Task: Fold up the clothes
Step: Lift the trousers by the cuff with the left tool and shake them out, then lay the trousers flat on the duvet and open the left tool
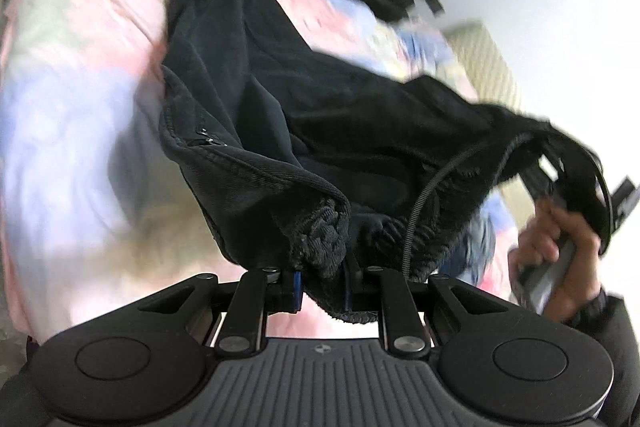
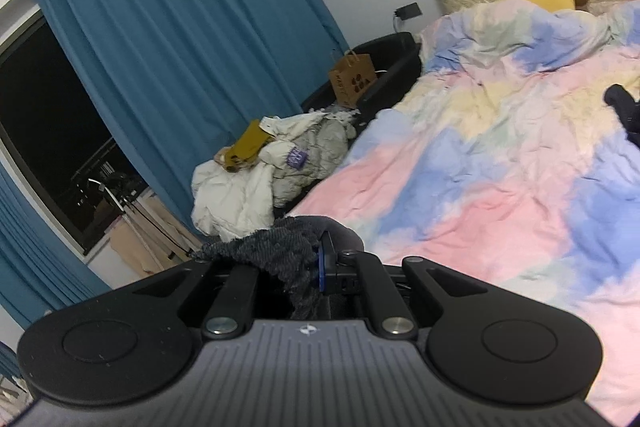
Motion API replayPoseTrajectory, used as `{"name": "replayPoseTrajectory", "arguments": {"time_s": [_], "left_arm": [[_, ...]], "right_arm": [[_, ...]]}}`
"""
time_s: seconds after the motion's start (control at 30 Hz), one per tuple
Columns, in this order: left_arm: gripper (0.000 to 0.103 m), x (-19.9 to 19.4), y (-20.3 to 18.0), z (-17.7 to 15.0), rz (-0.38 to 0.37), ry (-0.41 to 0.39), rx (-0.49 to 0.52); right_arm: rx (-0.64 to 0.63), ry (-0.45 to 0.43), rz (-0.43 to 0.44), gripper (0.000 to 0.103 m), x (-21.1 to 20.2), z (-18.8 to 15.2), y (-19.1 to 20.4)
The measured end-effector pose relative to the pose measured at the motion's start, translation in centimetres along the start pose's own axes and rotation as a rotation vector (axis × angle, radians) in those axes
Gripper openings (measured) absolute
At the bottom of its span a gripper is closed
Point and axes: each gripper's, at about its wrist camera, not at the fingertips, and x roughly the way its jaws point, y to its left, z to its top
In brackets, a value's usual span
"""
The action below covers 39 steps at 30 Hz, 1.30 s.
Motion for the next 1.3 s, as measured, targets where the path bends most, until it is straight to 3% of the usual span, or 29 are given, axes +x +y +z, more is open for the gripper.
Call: {"name": "replayPoseTrajectory", "arguments": {"time_s": [0.17,0.3,0.43,0.53,0.6,0.7,0.77,0.9,1.1,1.3], "left_arm": [[0.019,7.6,-1.8,-4.9,0.037,0.113,0.026],[0.018,14.6,-1.3,-8.9,0.061,0.194,0.001],[0.019,21.4,-0.3,-12.3,0.114,0.281,0.026],[0.019,24.4,0.1,-13.6,0.148,0.316,0.018],[0.02,24.8,-0.9,-13.9,0.149,0.317,0.037],[0.024,24.1,-1.3,-13.7,0.155,0.328,0.079],[0.027,23.8,-0.6,-11.9,0.145,0.357,0.079],[0.053,21.6,-0.4,-9.9,0.159,0.392,0.114],[0.075,16.2,-0.3,-7.3,0.149,0.36,0.135],[0.08,9.8,0.3,-4.1,0.157,0.288,0.186]], "right_arm": [[-0.018,0.032,-0.048,0.008,-0.1,-1.2,-7.2],[-0.065,0.086,-0.104,0.008,1.6,-4.1,-12.9],[-0.146,0.182,-0.201,0.009,4.6,-7.9,-18.2],[-0.101,0.295,-0.286,0.011,7.1,-11.5,-23.0],[-0.093,0.326,-0.321,0.014,7.3,-13.2,-24.8],[-0.066,0.325,-0.307,0.02,6.3,-14.0,-25.8],[-0.073,0.33,-0.304,0.02,5.7,-13.6,-25.4],[-0.089,0.329,-0.294,0.023,3.9,-12.1,-23.8],[-0.163,0.319,-0.306,0.024,-0.4,-10.4,-20.1],[-0.179,0.304,-0.309,0.024,-3.8,-10.5,-15.4]]}}
